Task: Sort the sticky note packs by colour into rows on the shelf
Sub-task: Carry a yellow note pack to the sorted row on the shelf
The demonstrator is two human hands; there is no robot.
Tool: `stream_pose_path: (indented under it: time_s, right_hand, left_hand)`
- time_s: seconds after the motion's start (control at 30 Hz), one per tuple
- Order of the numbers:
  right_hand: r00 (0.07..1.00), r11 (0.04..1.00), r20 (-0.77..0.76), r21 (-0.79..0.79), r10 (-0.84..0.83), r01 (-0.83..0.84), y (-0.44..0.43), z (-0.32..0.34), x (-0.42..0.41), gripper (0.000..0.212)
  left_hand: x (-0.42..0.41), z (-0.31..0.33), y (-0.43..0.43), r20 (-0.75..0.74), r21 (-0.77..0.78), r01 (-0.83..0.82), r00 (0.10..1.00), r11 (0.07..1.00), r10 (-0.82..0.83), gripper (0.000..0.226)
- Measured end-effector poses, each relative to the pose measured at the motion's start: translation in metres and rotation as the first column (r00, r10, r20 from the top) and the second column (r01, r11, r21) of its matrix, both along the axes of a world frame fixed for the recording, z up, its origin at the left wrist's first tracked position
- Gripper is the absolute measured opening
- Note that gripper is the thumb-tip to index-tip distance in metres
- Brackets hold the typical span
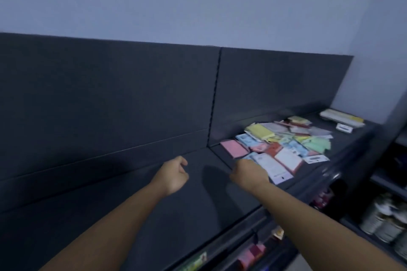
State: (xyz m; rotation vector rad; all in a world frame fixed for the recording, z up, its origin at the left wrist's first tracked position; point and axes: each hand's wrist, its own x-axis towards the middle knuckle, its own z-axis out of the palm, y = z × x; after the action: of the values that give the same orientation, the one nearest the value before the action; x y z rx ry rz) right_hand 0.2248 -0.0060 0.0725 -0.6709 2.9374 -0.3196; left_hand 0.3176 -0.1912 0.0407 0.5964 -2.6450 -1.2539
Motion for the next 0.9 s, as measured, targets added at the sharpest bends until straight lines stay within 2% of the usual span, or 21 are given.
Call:
stream_pose_path:
  time_s: [0.07, 0.17, 0.37, 0.47, 0.63, 0.77, 0.9]
  right_hand:
    - [0.996, 0.996, 0.01, 0.019, -0.089, 0.089, 0.063, -0.001, -0.031, 0.01]
    - [0.977, 0.977, 0.007, 0.009, -0.213, 0.213, 0.147, -0.003, -0.068, 0.016]
    - [0.959, 0.949, 0.03, -0.132, -0.283, 0.285, 0.228, -0.008, -0.11, 0.016]
    - [0.959, 0.945, 0.055, -0.165, -0.278, 0.283, 0.241, -0.013, -0.132, 0.011]
    - [0.955, 0.928, 0.123, -0.233, -0.268, 0.291, 0.233, -0.017, -0.177, 0.018]
    - [0.97, 0.942, 0.1, -0.236, -0.221, 0.239, 0.215, -0.015, -0.227, 0.018]
    - [0.975, 0.944, 0.096, -0.246, -0.202, 0.22, 0.196, -0.01, -0.28, 0.021]
  left_hand:
    - [-0.04, 0.002, 0.046, 0.03, 0.003, 0.073, 0.997, 0.997, -0.073, 0.023]
    - [-0.097, 0.006, 0.114, 0.031, -0.025, 0.135, 0.99, 0.99, -0.135, 0.024]
    - [-0.167, 0.012, 0.186, 0.045, -0.086, 0.202, 0.979, 0.976, -0.198, 0.031]
    - [-0.195, 0.013, 0.202, 0.055, -0.114, 0.204, 0.978, 0.972, -0.199, 0.03]
    - [-0.243, 0.011, 0.197, 0.086, -0.136, 0.203, 0.978, 0.97, -0.192, 0.023]
    - [-0.293, 0.015, 0.179, 0.056, -0.116, 0.144, 0.989, 0.983, -0.138, 0.025]
    - [-0.341, 0.012, 0.158, 0.077, -0.164, 0.099, 0.993, 0.981, -0.088, 0.03]
